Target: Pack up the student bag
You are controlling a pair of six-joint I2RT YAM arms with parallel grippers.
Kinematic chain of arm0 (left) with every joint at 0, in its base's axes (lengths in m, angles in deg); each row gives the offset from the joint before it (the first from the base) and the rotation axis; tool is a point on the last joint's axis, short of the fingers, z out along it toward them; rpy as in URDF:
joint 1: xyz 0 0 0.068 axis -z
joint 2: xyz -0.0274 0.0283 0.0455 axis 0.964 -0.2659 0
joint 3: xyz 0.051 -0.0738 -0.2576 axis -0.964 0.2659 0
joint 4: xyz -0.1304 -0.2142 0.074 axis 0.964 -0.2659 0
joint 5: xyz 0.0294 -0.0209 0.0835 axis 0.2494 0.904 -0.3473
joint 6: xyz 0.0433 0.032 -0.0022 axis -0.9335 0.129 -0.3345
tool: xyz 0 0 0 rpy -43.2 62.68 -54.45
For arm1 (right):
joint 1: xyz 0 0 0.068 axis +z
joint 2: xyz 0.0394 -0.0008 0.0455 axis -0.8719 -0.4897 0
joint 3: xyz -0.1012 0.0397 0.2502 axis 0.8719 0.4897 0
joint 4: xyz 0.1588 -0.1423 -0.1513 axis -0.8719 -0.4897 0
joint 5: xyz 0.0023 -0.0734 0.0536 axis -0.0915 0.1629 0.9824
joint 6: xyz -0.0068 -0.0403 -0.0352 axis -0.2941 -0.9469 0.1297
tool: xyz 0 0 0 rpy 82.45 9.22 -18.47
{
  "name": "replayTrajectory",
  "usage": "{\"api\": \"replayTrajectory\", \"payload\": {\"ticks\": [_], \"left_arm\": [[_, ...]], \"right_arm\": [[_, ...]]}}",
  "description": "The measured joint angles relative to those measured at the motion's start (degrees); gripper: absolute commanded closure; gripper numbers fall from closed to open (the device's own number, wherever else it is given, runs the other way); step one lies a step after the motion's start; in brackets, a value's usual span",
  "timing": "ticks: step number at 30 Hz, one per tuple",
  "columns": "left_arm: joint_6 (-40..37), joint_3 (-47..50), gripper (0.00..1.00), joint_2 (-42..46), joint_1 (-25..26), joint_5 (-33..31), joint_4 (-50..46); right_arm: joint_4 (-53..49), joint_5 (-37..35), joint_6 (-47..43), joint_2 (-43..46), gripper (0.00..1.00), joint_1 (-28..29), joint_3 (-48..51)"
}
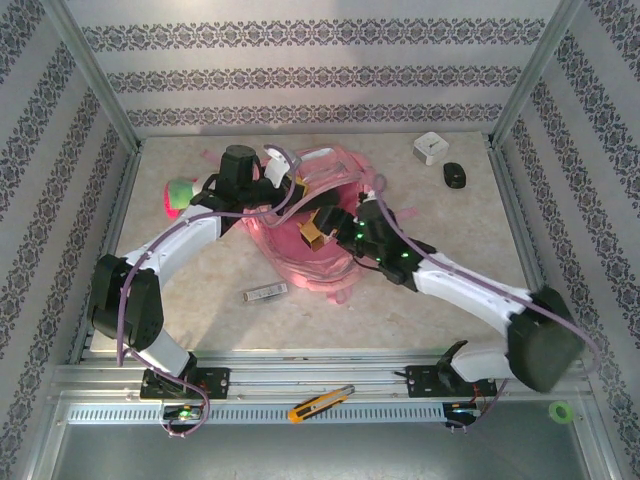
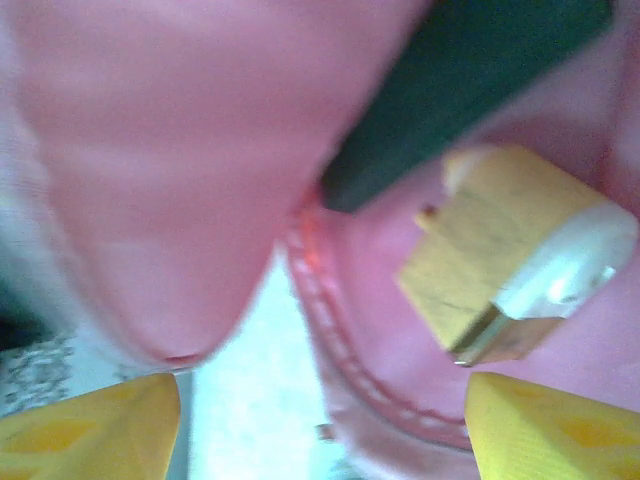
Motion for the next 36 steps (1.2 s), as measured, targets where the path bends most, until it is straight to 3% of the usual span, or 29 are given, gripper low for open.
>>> {"api": "replayTrajectory", "payload": {"ticks": [6,11,19,22,28,30,33,36], "left_arm": [[-4.3,2.6,1.00,0.7,0.1,2.5,0.3],[-17.4,4.6,0.99,1.6,2.9,1.5,-4.4],[-33.2,6.6,0.96,-2.7,11.6,-10.5,-13.0],[-34.7,7.8,0.91,-4.0,12.1,-12.1,-13.0],[-34.6,8.3,0.90,-3.2,12.2,-13.7,-12.0],[-34.3,8.3,0.81,-3.1,12.2,-14.1,-12.0],[-32.5,8.3,0.54,-3.0,12.3,-15.4,-11.8],[-28.6,8.5,0.40,-1.7,11.8,-16.5,-11.3]], "right_arm": [[-9.4,-2.6,-7.7,15.0,0.31,-0.1,0.0],[-16.3,-5.1,-11.7,20.1,0.31,-1.9,0.1],[-16.8,-5.8,-11.9,19.5,0.31,-3.5,6.4],[-16.8,-5.7,-11.9,17.5,0.32,-3.5,7.8],[-16.7,-5.7,-12.7,13.6,0.31,-3.5,8.0],[-16.7,-5.4,-13.5,12.5,0.30,-3.5,8.0],[-17.2,-4.3,-16.1,10.2,0.28,-3.4,7.0],[-18.6,-3.5,-22.2,7.9,0.30,-2.8,4.0]]}}
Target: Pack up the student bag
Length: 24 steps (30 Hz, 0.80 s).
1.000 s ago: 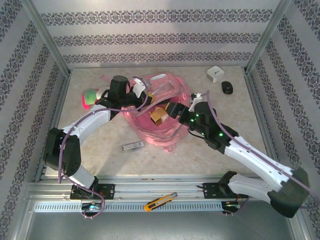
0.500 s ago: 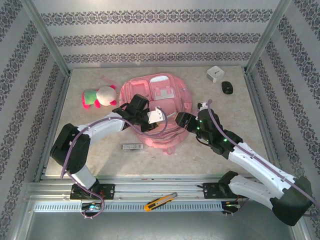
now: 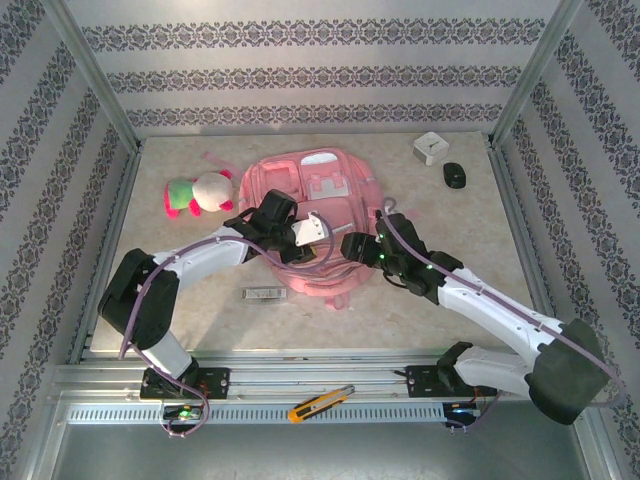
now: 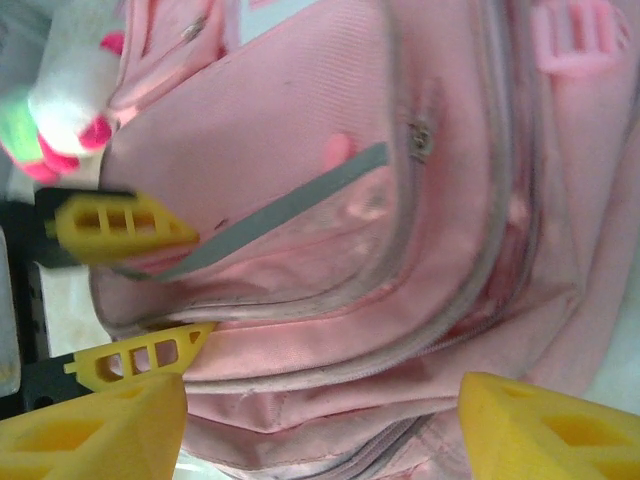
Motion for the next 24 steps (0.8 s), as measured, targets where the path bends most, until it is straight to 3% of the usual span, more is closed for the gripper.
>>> {"api": "replayTrajectory", "payload": {"ticks": [4,12,17,24], "left_arm": [[8.6,0.8,0.34,5.7,-3.8,2.4,1.9],[27.1,0.9,0.34,15.0,-20.9,6.4,6.3],[32.9,2.5,0.35,9.1,-30.5,10.8,5.9],[40.3,2.8,0.36,-2.8,-35.8,18.5,6.1]], "right_arm": [[-1.5,0.5,-12.5,-0.6,0.34,1.8,-4.4],[-7.7,1.6,-47.5,-6.4,0.35,9.5,-14.1],[-11.1,1.7,-62.1,-11.5,0.37,10.9,-15.3],[-11.8,2.9,-71.8,-12.9,0.37,9.8,-15.3]]}}
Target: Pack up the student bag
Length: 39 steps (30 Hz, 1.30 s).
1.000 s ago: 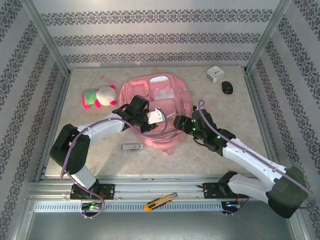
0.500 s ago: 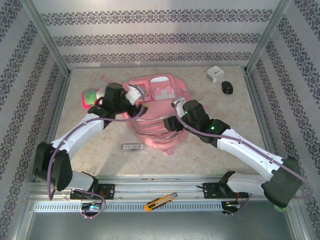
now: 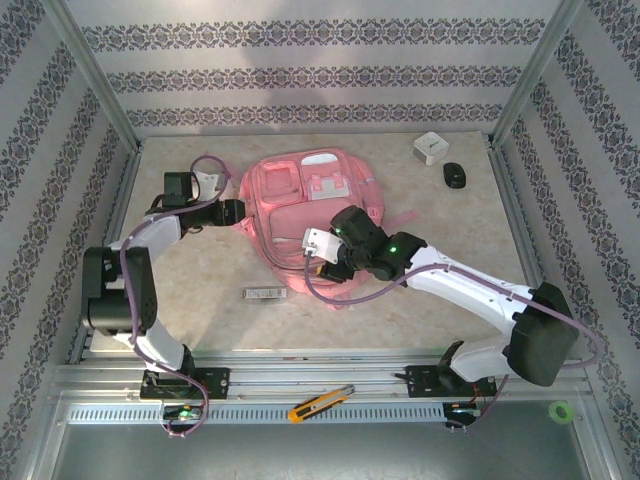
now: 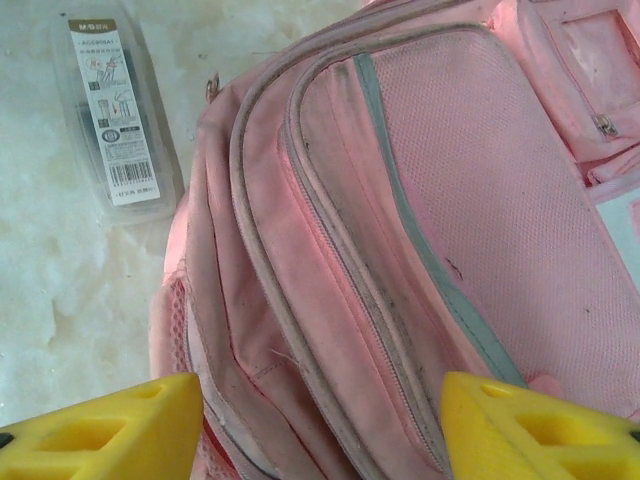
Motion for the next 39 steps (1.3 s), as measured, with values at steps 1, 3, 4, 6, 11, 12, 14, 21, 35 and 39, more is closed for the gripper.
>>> {"api": "replayTrajectory", "payload": {"ticks": [1,3,4,6,11,12,14,21,35,39], "left_arm": [[1.3,-0.4,0.36,-1.5,-0.1,1.0,0.4],[4.2,-0.6,0.36,-3.8,0.0,3.0,2.3],[5.3,-0.6,0.37,-4.3,0.0,3.7,3.1],[7.8,-0.6,0.37,-5.6,0.0,4.8,5.5],[10.6,-0.7,0.37,-7.4,0.1,7.5,8.9],[11.0,-1.0,0.37,-8.2,0.1,8.4,9.1],[12.0,-1.9,0.39,-10.2,0.4,9.6,9.2],[14.2,-2.1,0.47,-12.0,3.2,11.3,9.6],[14.6,-0.3,0.44,3.9,4.9,13.3,8.2],[9.7,-3.4,0.44,3.0,4.9,9.6,4.4]], "right_arm": [[0.1,0.2,-0.3,-0.2,0.37,0.0,0.0],[0.7,0.8,-0.6,-0.9,0.37,0.0,0.0],[0.9,1.1,-0.6,-1.1,0.37,0.0,0.0],[1.4,1.6,-0.6,-1.6,0.37,0.0,0.0],[3.1,2.9,0.0,-1.8,0.37,0.0,0.8],[3.7,3.3,0.3,-1.7,0.37,0.0,1.1],[4.9,4.3,1.0,-1.7,0.37,0.0,1.8],[7.4,7.1,2.9,-1.7,0.37,-1.5,2.6],[8.9,8.7,5.3,3.6,0.36,-3.8,6.9],[9.6,8.9,5.7,4.0,0.36,-4.1,7.5]]}}
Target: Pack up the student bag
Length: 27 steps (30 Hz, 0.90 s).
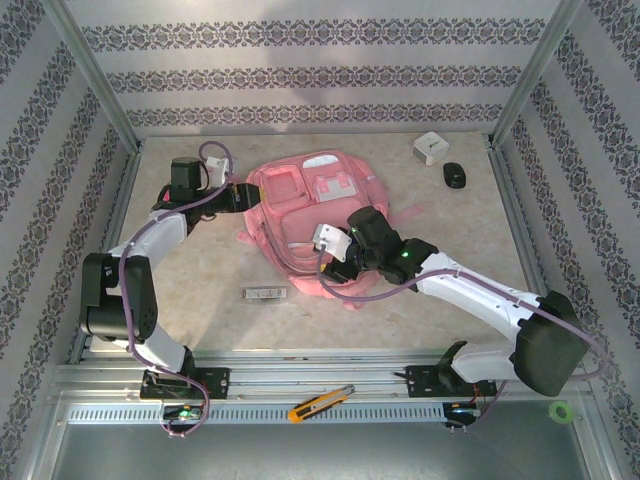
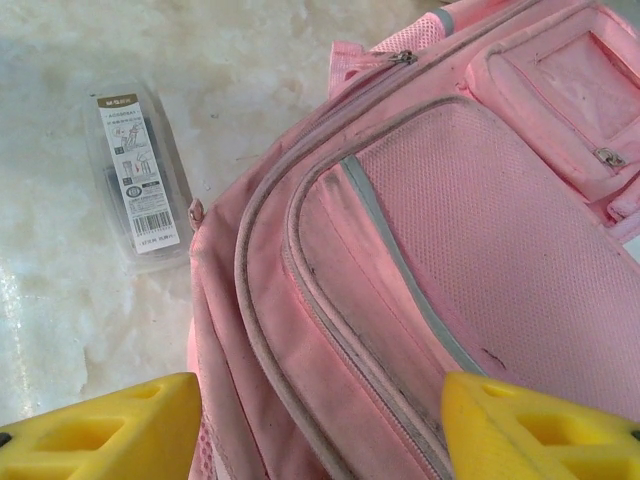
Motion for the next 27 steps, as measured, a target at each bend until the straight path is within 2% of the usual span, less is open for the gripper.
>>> {"api": "replayTrajectory", "payload": {"ticks": [7,16,24,27], "left_arm": [[-4.4,-1.0,0.48,-7.5,0.1,-1.6,-4.6],[-11.5,3.3,0.45,-6.4,0.2,-0.5,-6.4],[-12.2,3.5,0.46,-8.0,0.2,1.6,-7.9],[-12.5,4.7,0.50,-7.5,0.2,1.6,-8.9]], "right_arm": [[0.2,0.6,0.2,0.0,0.36,0.0,0.4],[0.5,1.5,0.2,0.0,0.36,0.0,1.9],[0.7,1.6,0.2,0.2,0.37,0.0,1.9],[0.7,1.6,0.2,0.7,0.38,0.0,2.1]]}}
